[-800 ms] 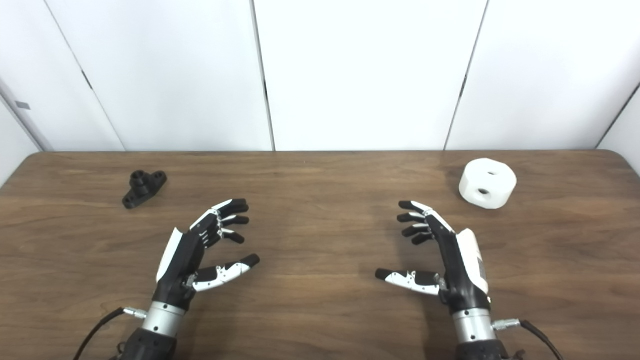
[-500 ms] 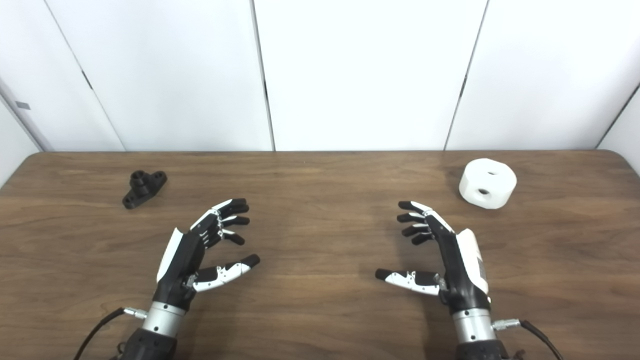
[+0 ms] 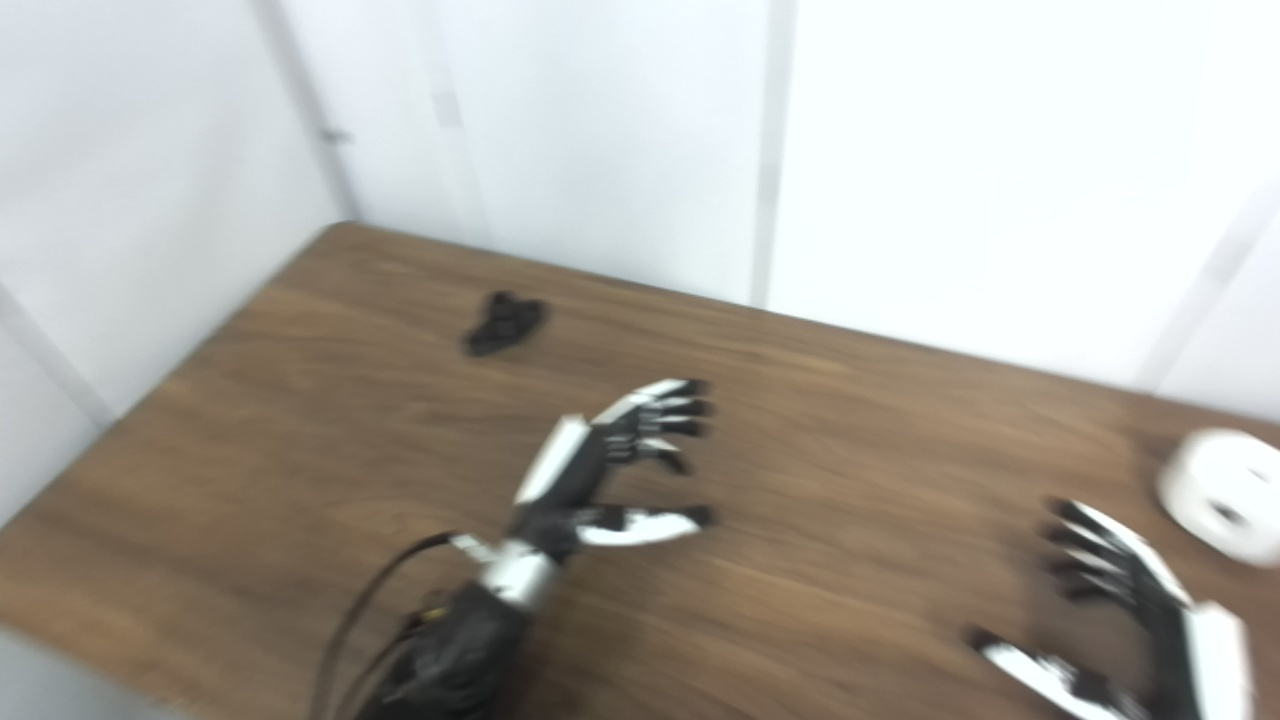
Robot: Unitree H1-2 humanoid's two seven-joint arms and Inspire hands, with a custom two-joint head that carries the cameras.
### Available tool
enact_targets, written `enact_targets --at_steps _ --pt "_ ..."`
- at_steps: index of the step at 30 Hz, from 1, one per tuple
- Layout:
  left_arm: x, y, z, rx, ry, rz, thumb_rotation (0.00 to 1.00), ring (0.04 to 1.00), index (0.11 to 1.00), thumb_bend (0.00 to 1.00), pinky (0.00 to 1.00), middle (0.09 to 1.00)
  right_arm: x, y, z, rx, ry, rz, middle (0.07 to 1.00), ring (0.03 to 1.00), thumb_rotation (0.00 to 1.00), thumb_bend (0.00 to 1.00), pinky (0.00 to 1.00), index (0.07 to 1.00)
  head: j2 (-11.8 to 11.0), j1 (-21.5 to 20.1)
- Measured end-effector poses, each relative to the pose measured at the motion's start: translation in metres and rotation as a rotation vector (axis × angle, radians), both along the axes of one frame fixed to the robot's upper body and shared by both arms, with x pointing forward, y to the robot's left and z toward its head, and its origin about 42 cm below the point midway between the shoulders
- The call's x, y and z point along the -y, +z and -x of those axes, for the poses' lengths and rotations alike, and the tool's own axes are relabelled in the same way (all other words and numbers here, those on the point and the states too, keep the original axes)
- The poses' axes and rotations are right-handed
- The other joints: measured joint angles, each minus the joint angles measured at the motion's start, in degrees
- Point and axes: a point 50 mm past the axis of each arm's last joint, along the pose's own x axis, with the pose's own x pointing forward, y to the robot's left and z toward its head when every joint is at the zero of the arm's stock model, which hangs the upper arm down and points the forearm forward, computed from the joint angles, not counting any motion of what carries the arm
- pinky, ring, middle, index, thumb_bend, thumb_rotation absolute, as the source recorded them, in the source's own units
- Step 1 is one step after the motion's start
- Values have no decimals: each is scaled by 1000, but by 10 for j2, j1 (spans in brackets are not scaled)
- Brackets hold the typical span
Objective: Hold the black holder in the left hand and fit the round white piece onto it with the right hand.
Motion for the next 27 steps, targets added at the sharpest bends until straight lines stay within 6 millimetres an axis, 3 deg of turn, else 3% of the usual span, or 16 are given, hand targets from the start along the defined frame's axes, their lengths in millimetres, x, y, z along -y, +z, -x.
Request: enact_targets --at_steps 6,11,18,23,27 --pt "10 1 -7 25 5 15 46 763 825 678 636 809 0 0 -3 24 -4 7 699 610 0 689 541 765 -4 1" --pt "10 1 -9 32 14 9 20 722 778 682 542 799 0 0 -4 25 -2 14 694 595 0 679 513 764 -3 1" --pt "5 6 -7 26 28 -14 0 666 723 703 501 764 -1 1 -6 33 -1 10 692 589 10 669 504 768 0 2" --pt "-17 10 -6 -30 47 -84 6 689 704 724 555 750 0 2 -8 36 -2 5 691 587 21 664 497 768 3 5" --pt "-49 28 -13 -42 79 -180 54 634 706 748 491 759 1 2 -7 34 -5 7 692 585 10 665 486 767 5 8"
